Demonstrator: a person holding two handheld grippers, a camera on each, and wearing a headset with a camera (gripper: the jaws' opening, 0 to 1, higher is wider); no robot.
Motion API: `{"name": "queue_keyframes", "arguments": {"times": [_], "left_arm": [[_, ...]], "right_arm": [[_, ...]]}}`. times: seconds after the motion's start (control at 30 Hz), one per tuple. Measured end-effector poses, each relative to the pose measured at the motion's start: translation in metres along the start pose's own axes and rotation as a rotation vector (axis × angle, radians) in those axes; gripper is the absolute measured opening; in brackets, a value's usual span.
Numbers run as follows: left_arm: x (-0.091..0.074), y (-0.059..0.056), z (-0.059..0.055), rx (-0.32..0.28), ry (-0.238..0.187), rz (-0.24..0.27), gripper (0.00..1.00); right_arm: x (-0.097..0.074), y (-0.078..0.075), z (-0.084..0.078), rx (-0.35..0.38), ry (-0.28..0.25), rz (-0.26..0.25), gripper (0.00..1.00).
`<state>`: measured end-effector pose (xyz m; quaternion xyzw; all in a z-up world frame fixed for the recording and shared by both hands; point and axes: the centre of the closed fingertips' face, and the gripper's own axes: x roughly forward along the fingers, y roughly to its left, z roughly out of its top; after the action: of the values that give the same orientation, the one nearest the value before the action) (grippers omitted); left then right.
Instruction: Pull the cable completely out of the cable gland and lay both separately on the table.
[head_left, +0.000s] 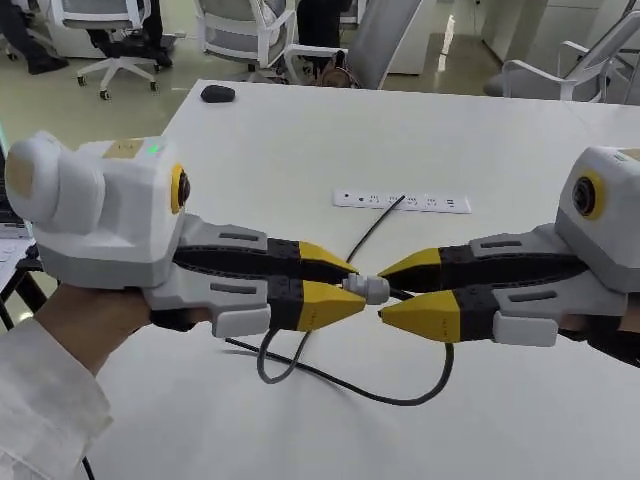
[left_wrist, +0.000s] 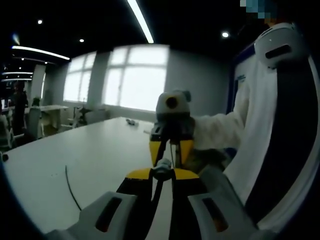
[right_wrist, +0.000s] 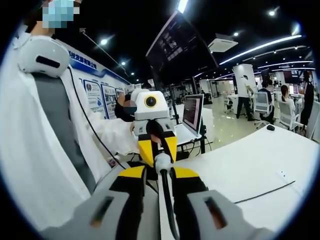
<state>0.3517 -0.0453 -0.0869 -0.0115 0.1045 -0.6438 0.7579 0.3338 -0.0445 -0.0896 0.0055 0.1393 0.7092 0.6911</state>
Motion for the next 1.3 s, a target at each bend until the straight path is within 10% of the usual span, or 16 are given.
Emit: {"name": "queue_keyframes", "arguments": {"times": [1.3], "left_arm": [[-0.001,-0.001,0.010,-0.102,-0.059,-0.029,0.15]], "right_arm": [[0.000,-0.002,0.010,-0.001,-0.070,-0.020,0.12]]}}
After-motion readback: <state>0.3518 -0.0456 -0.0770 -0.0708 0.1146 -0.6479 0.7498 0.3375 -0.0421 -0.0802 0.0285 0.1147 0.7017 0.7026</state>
